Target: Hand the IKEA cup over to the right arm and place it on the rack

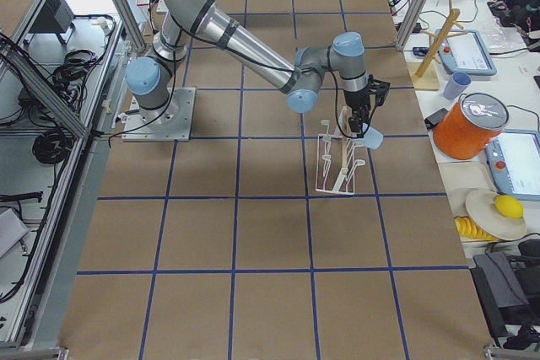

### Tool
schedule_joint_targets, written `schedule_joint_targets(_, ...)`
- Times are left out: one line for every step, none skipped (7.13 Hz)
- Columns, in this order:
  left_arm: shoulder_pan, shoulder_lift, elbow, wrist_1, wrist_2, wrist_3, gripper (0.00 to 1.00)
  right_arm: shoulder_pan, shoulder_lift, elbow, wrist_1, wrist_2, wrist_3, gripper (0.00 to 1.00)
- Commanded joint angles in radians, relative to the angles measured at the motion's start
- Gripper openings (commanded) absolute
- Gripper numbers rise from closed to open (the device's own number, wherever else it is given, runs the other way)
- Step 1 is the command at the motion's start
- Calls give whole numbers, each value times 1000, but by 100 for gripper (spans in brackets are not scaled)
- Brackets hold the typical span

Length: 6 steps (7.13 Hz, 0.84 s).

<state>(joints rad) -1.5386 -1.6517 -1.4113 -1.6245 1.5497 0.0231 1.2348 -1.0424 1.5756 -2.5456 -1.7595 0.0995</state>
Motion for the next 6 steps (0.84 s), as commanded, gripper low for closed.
schedule_joint_targets(0,1,0,0,1,0,100,0,1,-2,1,-2,0,0)
schedule_joint_targets(0,1,0,0,1,1,100,0,1,-11,-1,-2,-1,0)
schedule_joint_targets(0,1,0,0,1,0,100,0,-1,-15,-2,-3,-10,0)
schedule_joint_targets(0,1,0,0,1,1,100,2,-4,-16,-2,-3,-12,0)
schedule_joint_targets(0,1,0,0,1,1,100,2,-10,-16,-30,-6,-20,0)
schedule_joint_targets(0,1,0,0,1,1,100,3,-10,-14,-63,-18,-20,0)
